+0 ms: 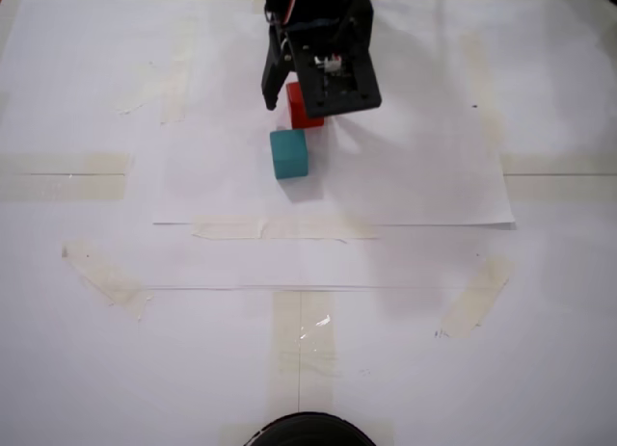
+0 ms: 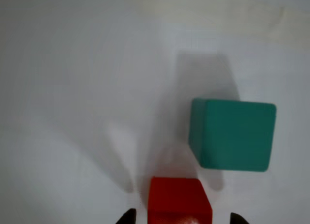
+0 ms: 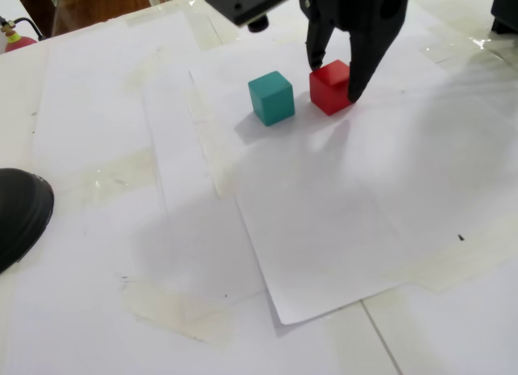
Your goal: Put the red cube on the top of the blue cube.
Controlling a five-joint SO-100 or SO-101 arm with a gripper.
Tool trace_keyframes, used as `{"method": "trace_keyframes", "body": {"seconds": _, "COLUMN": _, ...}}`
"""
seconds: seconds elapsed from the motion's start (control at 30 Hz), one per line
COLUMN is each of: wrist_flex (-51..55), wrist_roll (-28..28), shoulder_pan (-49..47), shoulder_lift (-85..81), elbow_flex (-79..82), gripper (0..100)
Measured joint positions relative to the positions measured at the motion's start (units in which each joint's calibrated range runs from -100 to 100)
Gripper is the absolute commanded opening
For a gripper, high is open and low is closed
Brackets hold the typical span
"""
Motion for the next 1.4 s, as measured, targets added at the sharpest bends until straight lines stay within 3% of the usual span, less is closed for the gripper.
{"method": "trace_keyframes", "body": {"seconds": 0.37, "wrist_flex": -1.71, "wrist_roll": 0.0, "shoulder_pan": -0.07, "shoulder_lift": 1.21, "elbow_flex": 0.99, "gripper": 24}}
{"method": "trace_keyframes", "body": {"seconds": 0.73, "wrist_flex": -2.11, "wrist_roll": 0.0, "shoulder_pan": -0.15, "shoulder_lift": 1.3, "elbow_flex": 1.36, "gripper": 11}}
{"method": "trace_keyframes", "body": {"seconds": 1.1, "wrist_flex": -2.03, "wrist_roll": 0.54, "shoulder_pan": -0.15, "shoulder_lift": 1.3, "elbow_flex": 1.36, "gripper": 9}}
{"method": "trace_keyframes", "body": {"seconds": 1.4, "wrist_flex": 9.92, "wrist_roll": 1.95, "shoulder_pan": 0.0, "shoulder_lift": 1.3, "elbow_flex": -8.4, "gripper": 9}}
